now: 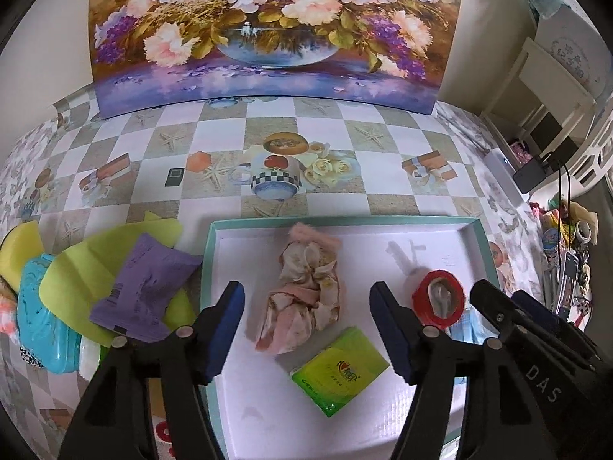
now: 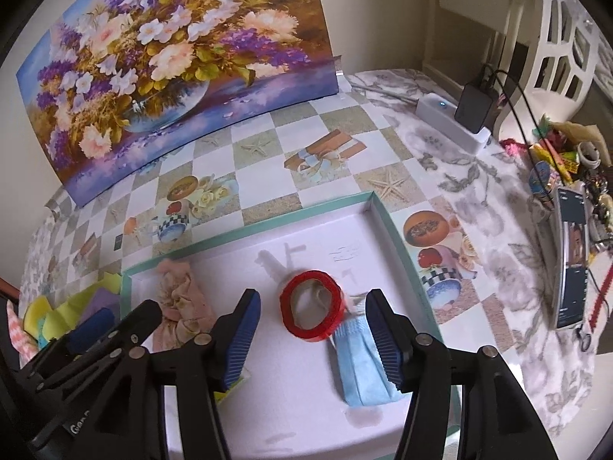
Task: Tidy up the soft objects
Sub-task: 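Open the left tool over the tray while the right tool releases the red ring inside, then move the left tool to the leopard scrunchie while the right tool reaches the tan ball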
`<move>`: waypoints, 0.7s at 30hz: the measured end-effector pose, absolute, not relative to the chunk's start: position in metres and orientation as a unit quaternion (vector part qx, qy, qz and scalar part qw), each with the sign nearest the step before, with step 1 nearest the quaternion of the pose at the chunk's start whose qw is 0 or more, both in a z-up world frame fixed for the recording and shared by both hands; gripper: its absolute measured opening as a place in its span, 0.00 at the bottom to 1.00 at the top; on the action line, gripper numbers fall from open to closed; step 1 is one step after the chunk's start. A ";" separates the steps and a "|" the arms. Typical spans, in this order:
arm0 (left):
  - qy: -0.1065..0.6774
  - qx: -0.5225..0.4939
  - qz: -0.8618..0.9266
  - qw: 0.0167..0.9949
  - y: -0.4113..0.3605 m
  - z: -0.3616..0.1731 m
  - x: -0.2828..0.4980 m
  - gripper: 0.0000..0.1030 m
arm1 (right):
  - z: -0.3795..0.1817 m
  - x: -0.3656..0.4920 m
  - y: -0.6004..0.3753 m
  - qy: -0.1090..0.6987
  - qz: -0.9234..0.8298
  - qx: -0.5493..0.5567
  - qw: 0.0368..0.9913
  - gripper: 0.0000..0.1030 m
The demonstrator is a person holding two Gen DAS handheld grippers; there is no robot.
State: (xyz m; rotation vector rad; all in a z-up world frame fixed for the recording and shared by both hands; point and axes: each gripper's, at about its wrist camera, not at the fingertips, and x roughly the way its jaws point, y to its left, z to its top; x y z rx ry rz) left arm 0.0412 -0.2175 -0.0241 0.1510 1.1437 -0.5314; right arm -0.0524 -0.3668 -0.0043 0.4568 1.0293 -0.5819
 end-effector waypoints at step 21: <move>0.536 0.046 -0.212 0.816 -0.202 -0.021 0.049 0.95 | 0.001 -0.063 -0.373 0.493 -0.298 0.216 0.788 0.89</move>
